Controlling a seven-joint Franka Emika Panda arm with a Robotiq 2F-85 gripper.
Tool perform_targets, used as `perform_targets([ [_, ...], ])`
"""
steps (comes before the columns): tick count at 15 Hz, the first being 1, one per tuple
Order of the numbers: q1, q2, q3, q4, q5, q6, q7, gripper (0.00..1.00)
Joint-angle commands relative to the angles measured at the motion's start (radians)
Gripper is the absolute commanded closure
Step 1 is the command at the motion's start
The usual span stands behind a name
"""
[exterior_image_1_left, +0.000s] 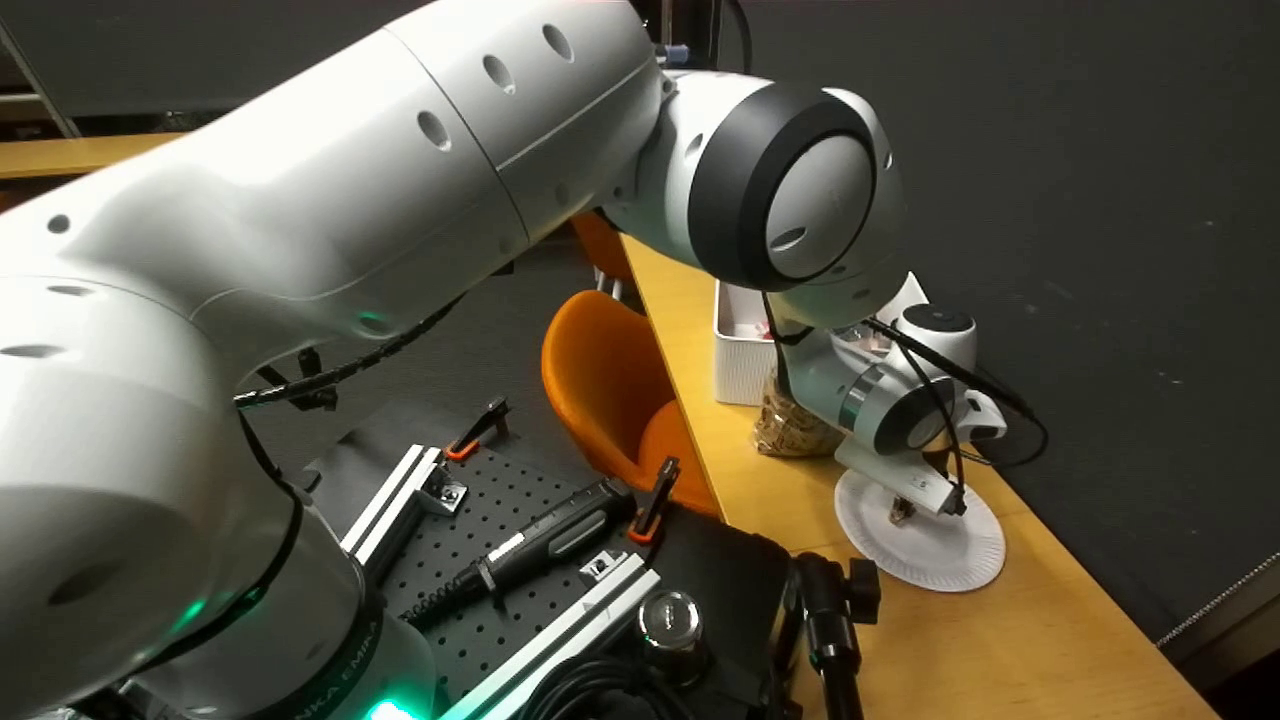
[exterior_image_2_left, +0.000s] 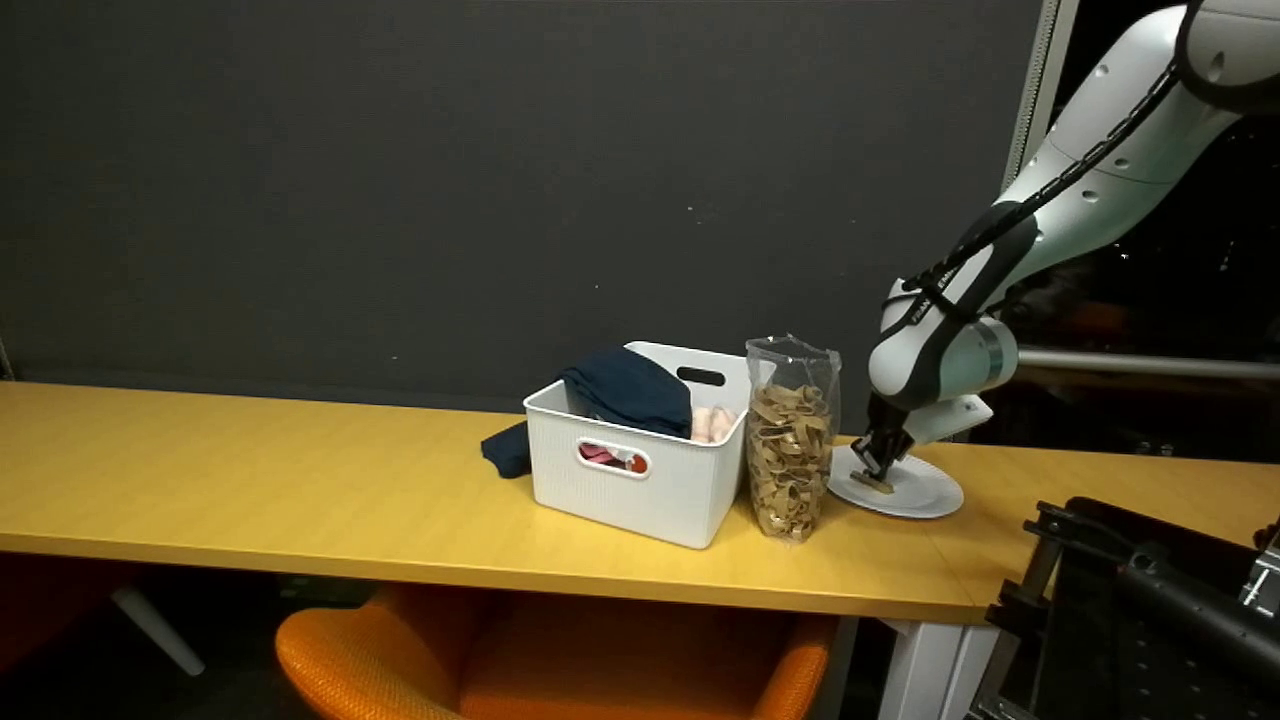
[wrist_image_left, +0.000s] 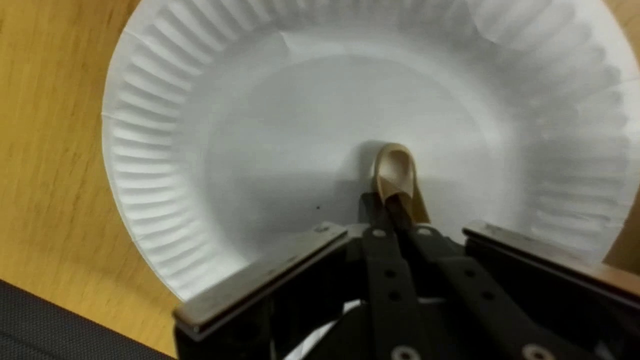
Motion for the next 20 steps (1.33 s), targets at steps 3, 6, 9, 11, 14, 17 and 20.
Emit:
perform_targets([
  [3, 0.006, -0.093, -0.004, -0.067, 0.02, 0.009, -0.007, 0.99],
  [6, 0.007, -0.14, -0.006, -0.094, 0.019, 0.007, -0.007, 0.99],
  [9, 0.011, -0.198, -0.016, -0.131, 0.015, 0.005, -0.008, 0.99],
  [11, 0.018, -0.248, -0.024, -0.162, 0.013, -0.002, -0.004, 0.99],
  [14, 0.048, -0.343, -0.048, -0.214, 0.0, 0.0, 0.002, 0.99],
  [17, 0.085, -0.44, -0.066, -0.258, -0.01, -0.006, 0.005, 0.99],
  [20, 0.138, -0.542, -0.079, -0.313, -0.026, -0.006, 0.007, 0.99],
])
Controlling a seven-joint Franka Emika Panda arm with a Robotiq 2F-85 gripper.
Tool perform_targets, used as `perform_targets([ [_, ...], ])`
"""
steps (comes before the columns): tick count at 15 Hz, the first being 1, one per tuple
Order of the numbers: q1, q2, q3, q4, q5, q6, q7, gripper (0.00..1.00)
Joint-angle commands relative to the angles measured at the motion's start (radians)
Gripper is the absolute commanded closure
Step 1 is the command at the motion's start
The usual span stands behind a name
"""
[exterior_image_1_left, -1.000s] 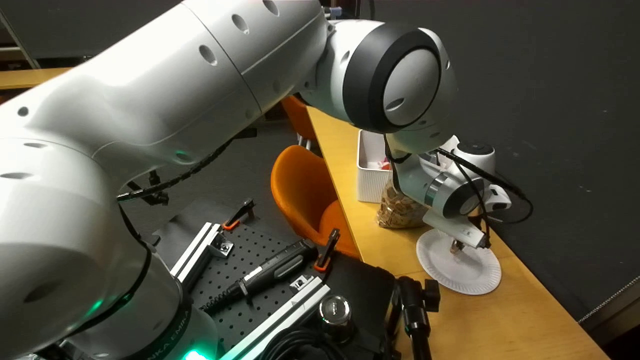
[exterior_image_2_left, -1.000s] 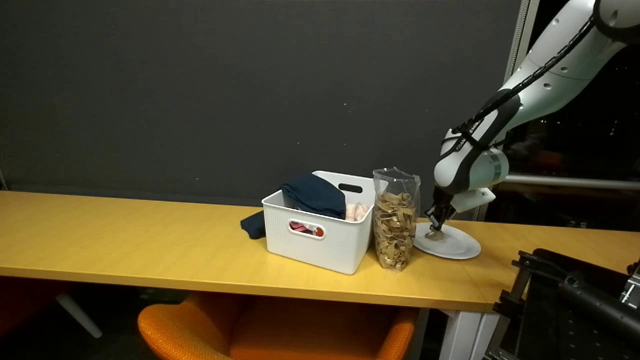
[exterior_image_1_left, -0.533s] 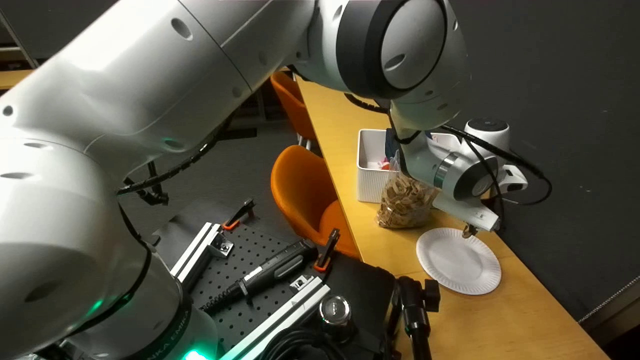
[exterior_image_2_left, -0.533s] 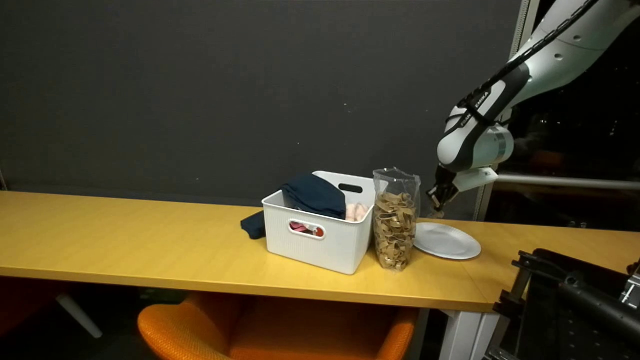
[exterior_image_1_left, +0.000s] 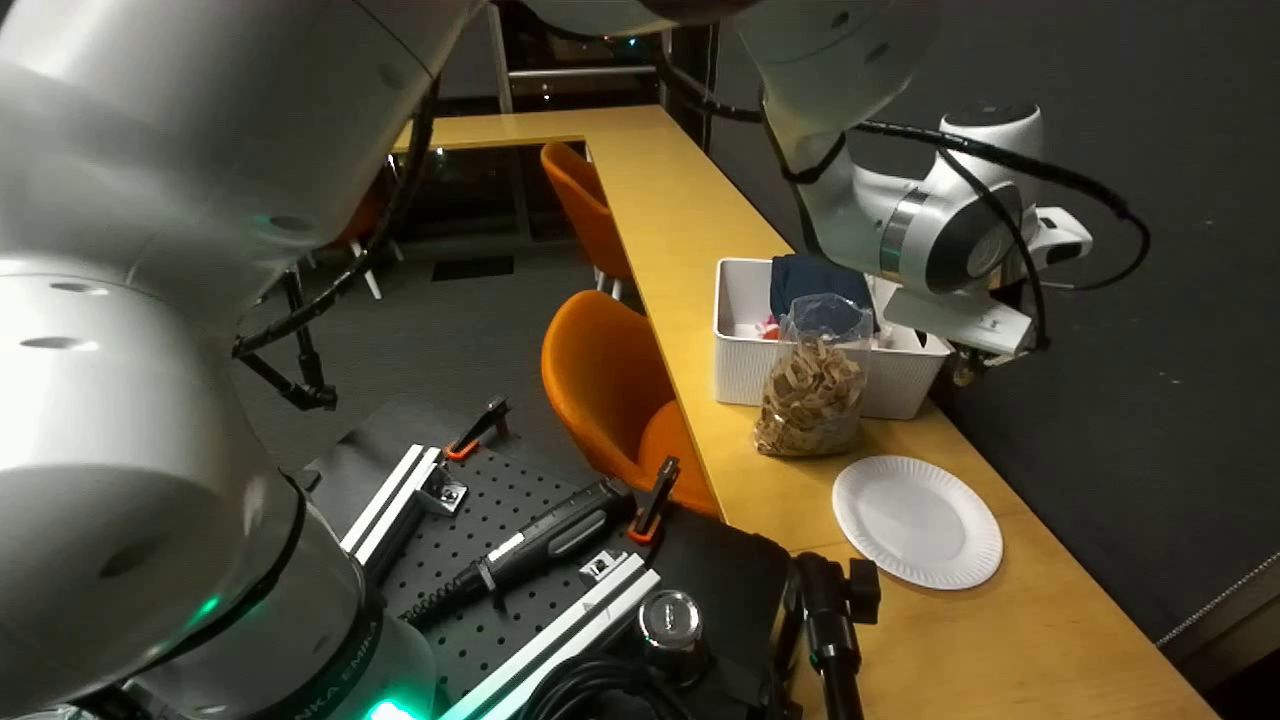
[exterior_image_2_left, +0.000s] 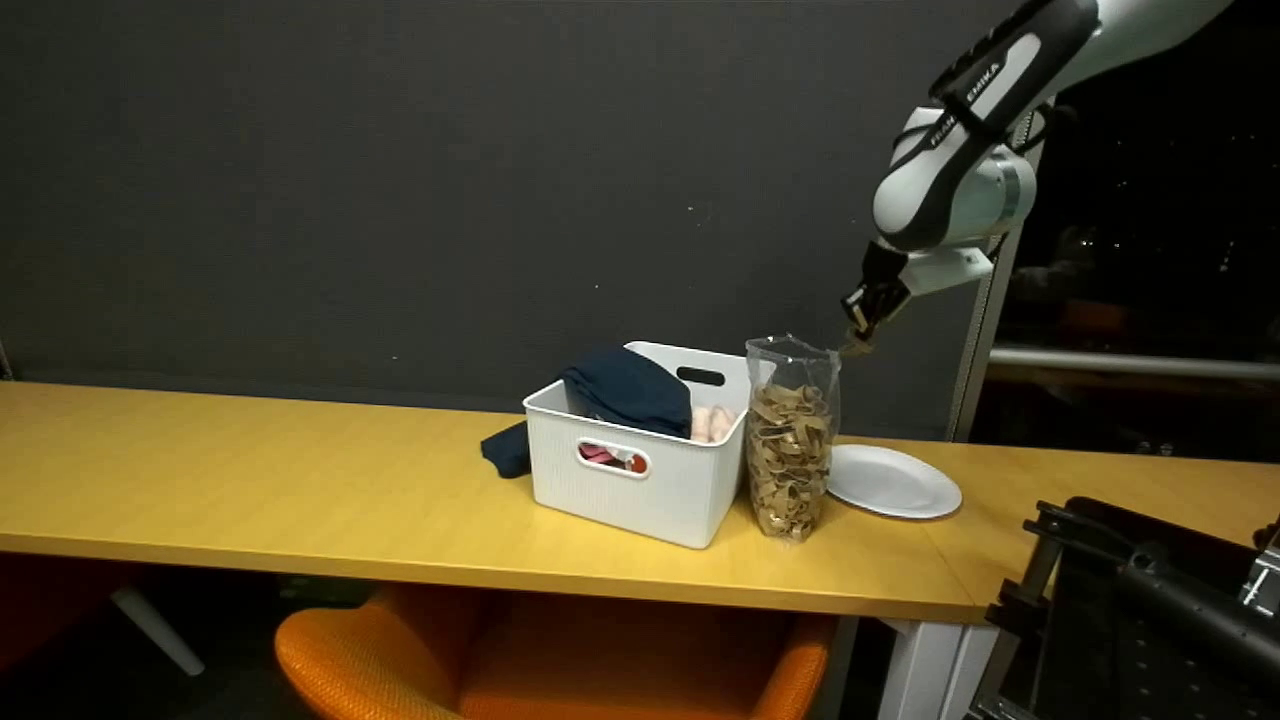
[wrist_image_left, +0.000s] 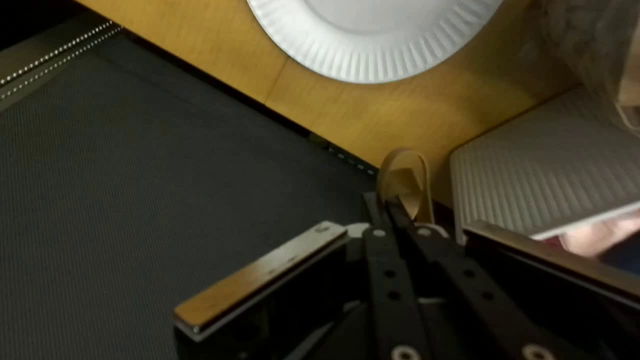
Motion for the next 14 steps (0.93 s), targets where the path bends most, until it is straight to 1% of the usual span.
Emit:
perform_targets([
  [1, 0.071, -0.148, -0.028, -0.116, -0.028, -0.011, 0.009, 0.99],
  [4, 0.127, -0.212, -0.03, -0.168, -0.05, -0.016, 0.018, 0.99],
  [8, 0.207, -0.264, -0.03, -0.233, -0.093, -0.014, 0.033, 0.99],
  [11, 0.242, -0.257, -0.016, -0.232, -0.108, -0.008, 0.034, 0.99],
  [14, 0.274, -0.249, -0.02, -0.236, -0.122, -0.02, 0.044, 0.99],
])
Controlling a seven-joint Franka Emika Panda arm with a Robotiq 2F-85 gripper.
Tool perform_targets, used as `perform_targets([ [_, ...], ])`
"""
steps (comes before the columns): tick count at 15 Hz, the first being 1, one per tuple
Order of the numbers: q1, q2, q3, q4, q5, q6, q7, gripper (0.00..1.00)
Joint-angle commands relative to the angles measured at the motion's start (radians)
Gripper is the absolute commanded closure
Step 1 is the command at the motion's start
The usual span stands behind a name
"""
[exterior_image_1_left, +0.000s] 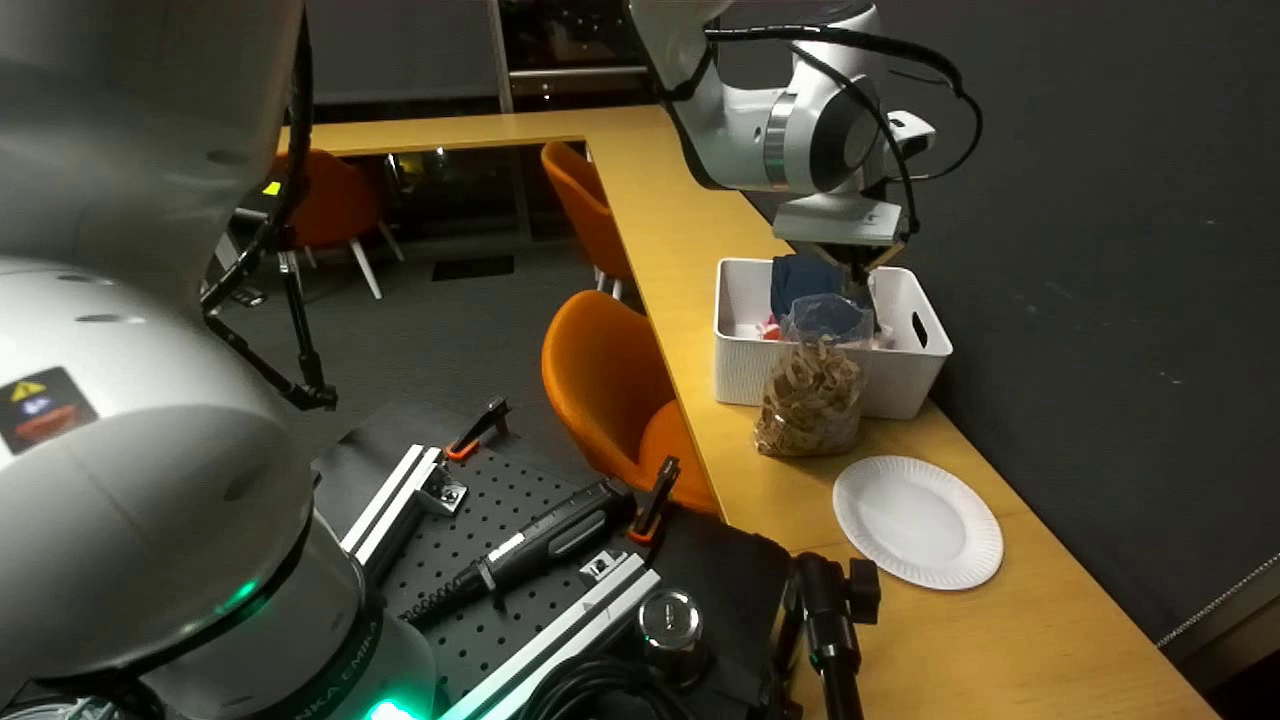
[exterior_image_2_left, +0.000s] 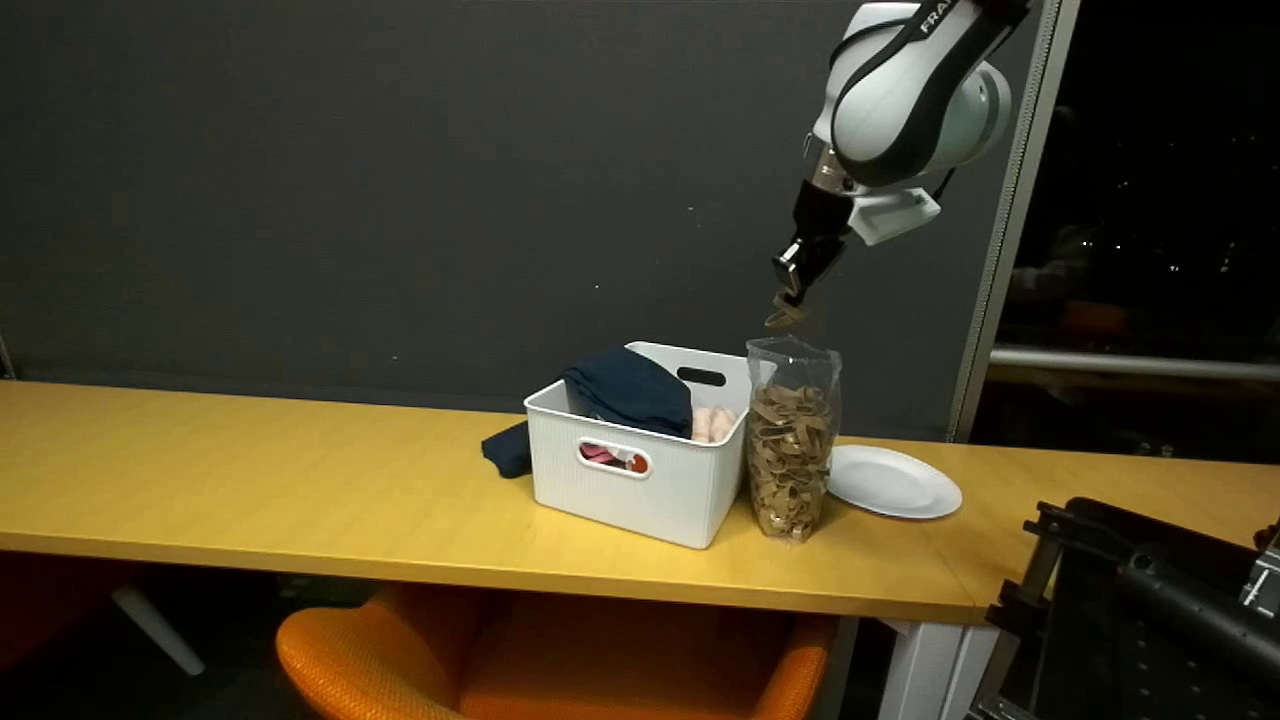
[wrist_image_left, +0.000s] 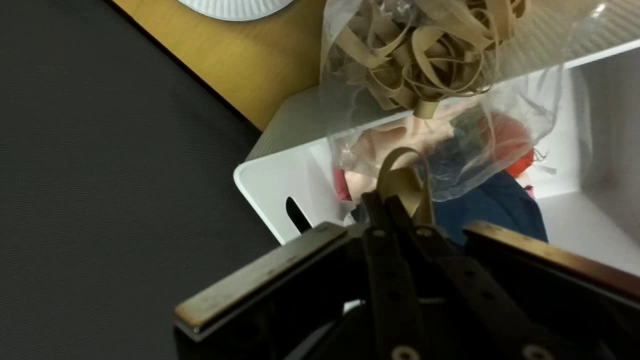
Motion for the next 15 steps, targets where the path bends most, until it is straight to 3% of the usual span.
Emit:
perform_targets([
  [1, 0.03, -0.016, -0.009, -0.026, -0.027, -0.019, 0.022, 0.99],
  [10, 0.057, 0.014, -0.031, -0.06, -0.061, -0.019, 0.053, 0.98],
  [11, 0.059, 0.018, -0.036, -0.06, -0.063, -0.015, 0.06, 0.72],
  [12, 0.062, 0.021, -0.041, -0.06, -0.064, -0.014, 0.066, 0.71],
  [15, 0.062, 0.028, -0.047, -0.059, -0.06, -0.025, 0.078, 0.52],
])
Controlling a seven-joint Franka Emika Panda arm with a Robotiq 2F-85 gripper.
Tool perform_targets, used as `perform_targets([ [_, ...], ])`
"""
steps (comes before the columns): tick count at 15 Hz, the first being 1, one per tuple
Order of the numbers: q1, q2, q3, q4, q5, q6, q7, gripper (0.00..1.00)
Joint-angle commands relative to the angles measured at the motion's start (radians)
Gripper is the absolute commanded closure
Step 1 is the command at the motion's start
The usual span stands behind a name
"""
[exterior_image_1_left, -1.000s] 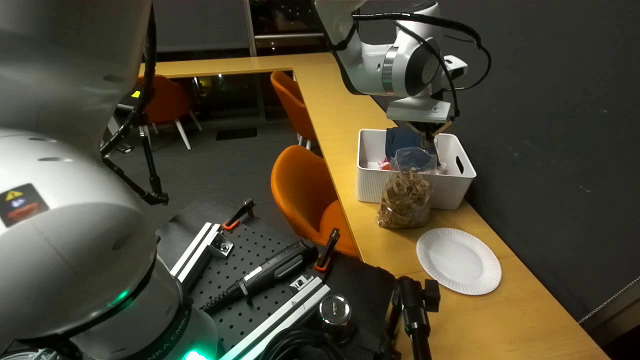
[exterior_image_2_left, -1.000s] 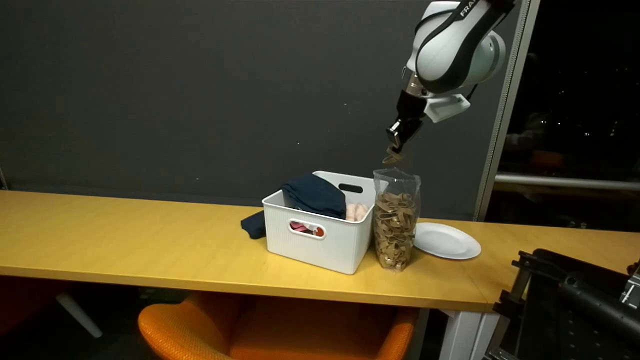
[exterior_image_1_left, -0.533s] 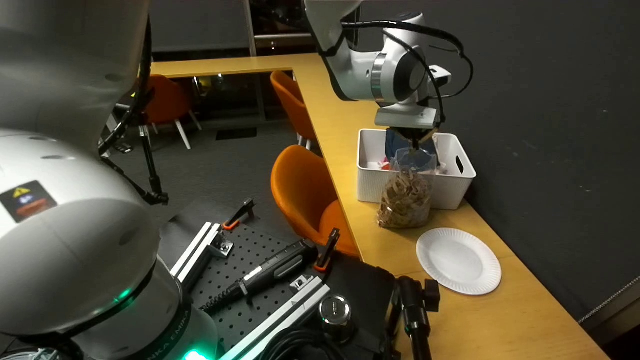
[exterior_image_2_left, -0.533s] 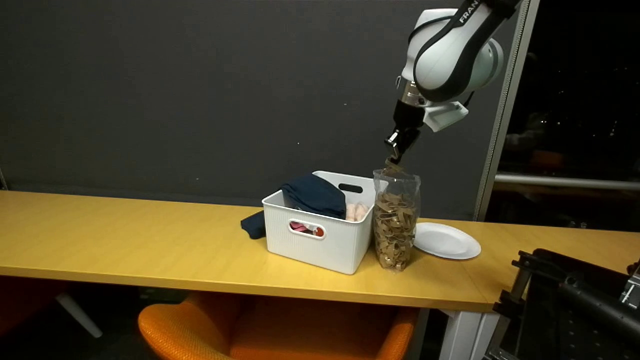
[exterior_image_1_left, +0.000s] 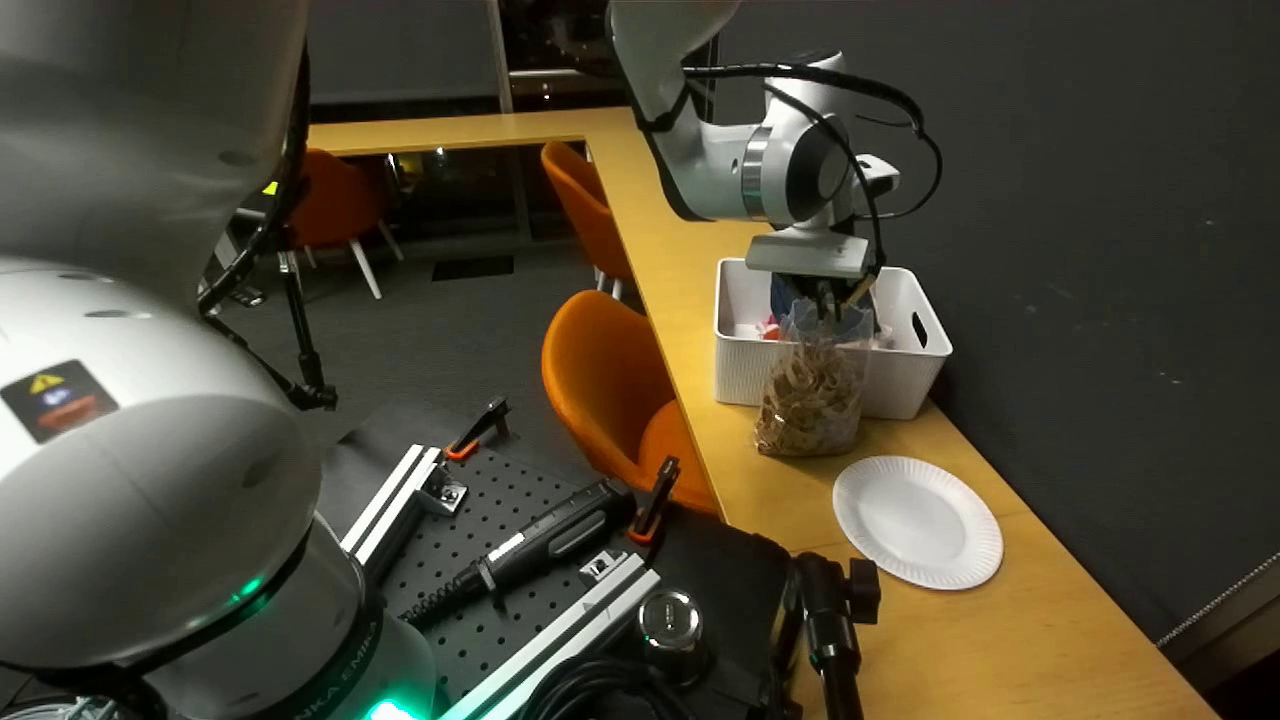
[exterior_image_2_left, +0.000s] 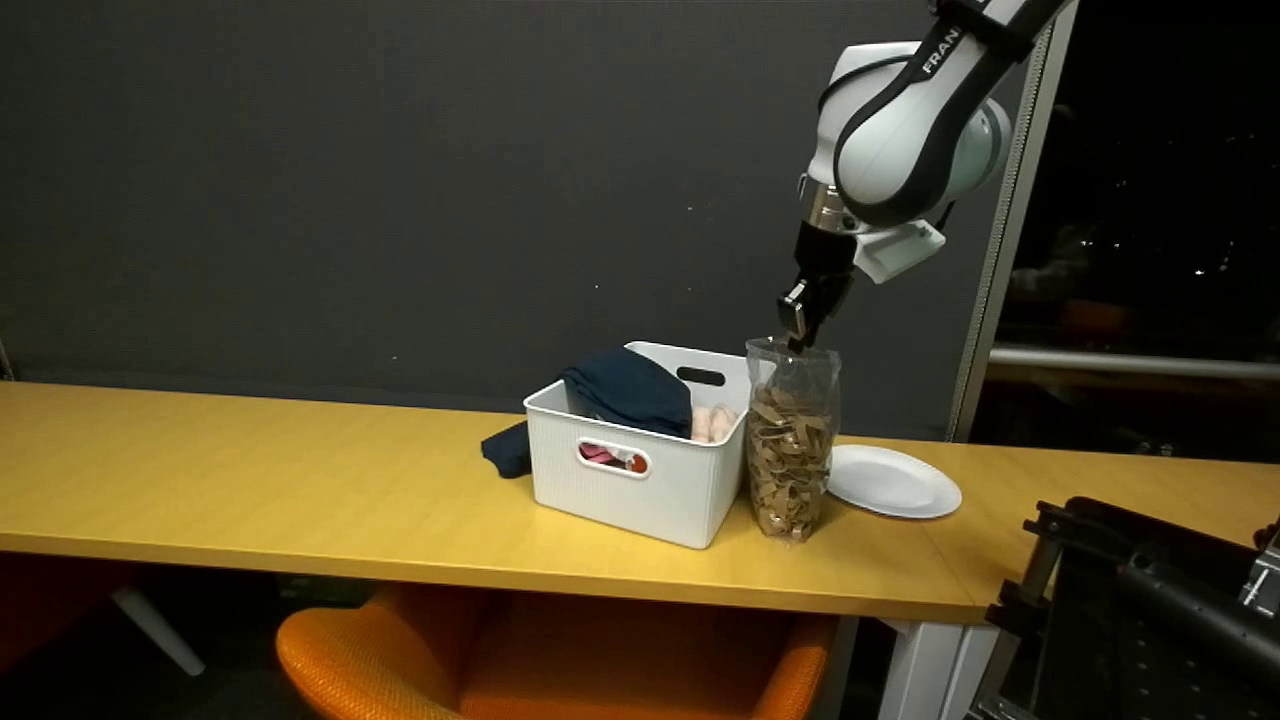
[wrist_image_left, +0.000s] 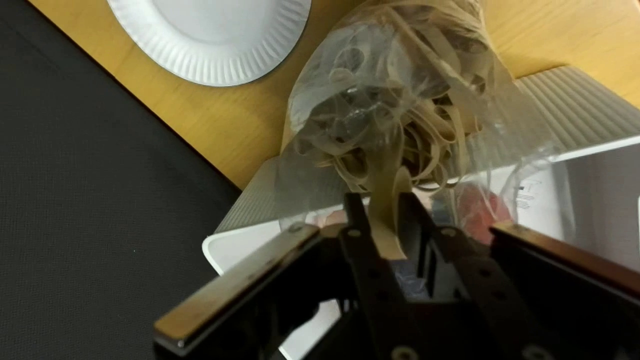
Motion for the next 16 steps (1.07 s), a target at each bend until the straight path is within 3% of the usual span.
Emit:
perform_targets([
  [1, 0.023, -0.002, -0.029, -0.003, -0.023, -0.009, 0.042, 0.44],
  [7, 0.053, -0.077, -0.062, -0.06, -0.04, -0.032, 0.068, 0.02],
  [16, 0.134, -0.291, -0.151, -0.228, -0.207, -0.035, 0.179, 0.0],
])
